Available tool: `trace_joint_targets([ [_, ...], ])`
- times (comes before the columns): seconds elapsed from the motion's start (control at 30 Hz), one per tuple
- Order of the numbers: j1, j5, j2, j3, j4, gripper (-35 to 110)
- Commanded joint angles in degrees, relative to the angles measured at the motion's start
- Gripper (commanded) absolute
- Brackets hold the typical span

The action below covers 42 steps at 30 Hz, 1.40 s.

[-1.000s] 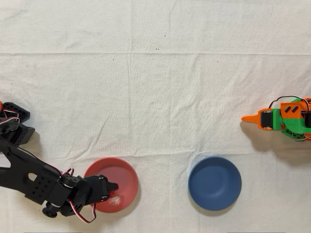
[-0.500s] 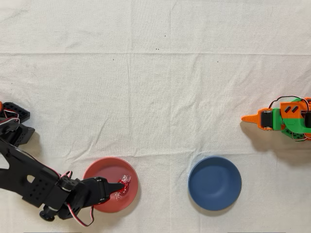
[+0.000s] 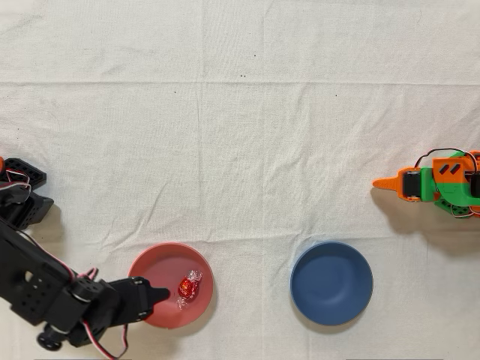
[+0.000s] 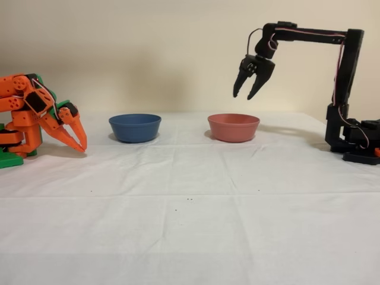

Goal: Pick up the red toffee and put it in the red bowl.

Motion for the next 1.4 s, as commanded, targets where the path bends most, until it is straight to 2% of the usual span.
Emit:
trace_joint_targets([
  [0.0,-2.7,4.2,9.6,-3.8,4.5,11],
  [0.17,-8.9,13.0,13.8,-4.0,9.9,5],
  [0.43,-18.9,26.4,23.8,1.5,9.1,2],
  [0.7,-26.3,31.9,35.4,14.9,-1.9,1],
  [0.87,-29.3,35.9,42.6,25.8,-12.8,1],
  [1.37,-32.2,32.0,58.6,61.1,-37.5,1],
])
